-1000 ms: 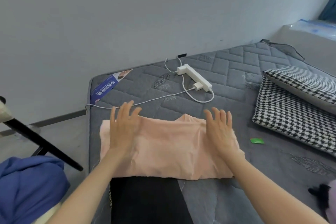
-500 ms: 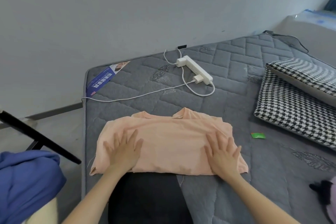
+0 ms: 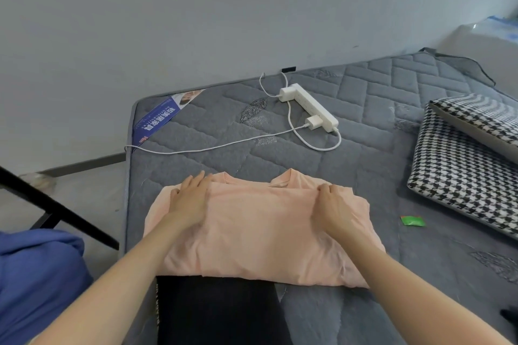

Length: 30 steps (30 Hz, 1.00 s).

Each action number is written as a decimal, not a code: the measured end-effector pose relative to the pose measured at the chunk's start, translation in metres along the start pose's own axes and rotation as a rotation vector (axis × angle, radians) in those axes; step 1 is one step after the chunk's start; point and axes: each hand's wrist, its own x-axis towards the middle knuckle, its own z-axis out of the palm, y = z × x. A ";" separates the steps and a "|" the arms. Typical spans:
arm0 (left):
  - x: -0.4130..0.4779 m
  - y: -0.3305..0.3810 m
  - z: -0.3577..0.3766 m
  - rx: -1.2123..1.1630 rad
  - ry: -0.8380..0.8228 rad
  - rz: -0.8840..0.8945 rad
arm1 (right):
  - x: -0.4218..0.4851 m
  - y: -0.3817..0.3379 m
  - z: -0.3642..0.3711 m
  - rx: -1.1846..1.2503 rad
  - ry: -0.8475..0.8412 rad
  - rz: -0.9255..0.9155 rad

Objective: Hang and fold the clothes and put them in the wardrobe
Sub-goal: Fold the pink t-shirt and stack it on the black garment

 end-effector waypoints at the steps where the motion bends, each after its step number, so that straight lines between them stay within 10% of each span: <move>1: 0.000 0.000 0.000 0.043 0.033 -0.004 | -0.004 0.000 0.000 -0.051 0.027 0.014; 14: 0.024 -0.005 -0.017 -0.164 0.524 -0.065 | 0.039 0.002 0.010 0.275 0.329 -0.008; 19: 0.013 0.019 -0.006 -0.489 0.451 -0.002 | 0.043 -0.015 0.037 0.216 0.253 0.040; 24: -0.026 0.064 0.034 -0.223 0.124 0.090 | 0.014 -0.051 0.080 0.158 0.036 -0.459; 30: -0.028 0.024 0.035 -0.231 0.001 -0.149 | 0.009 -0.005 0.096 0.150 0.079 -0.237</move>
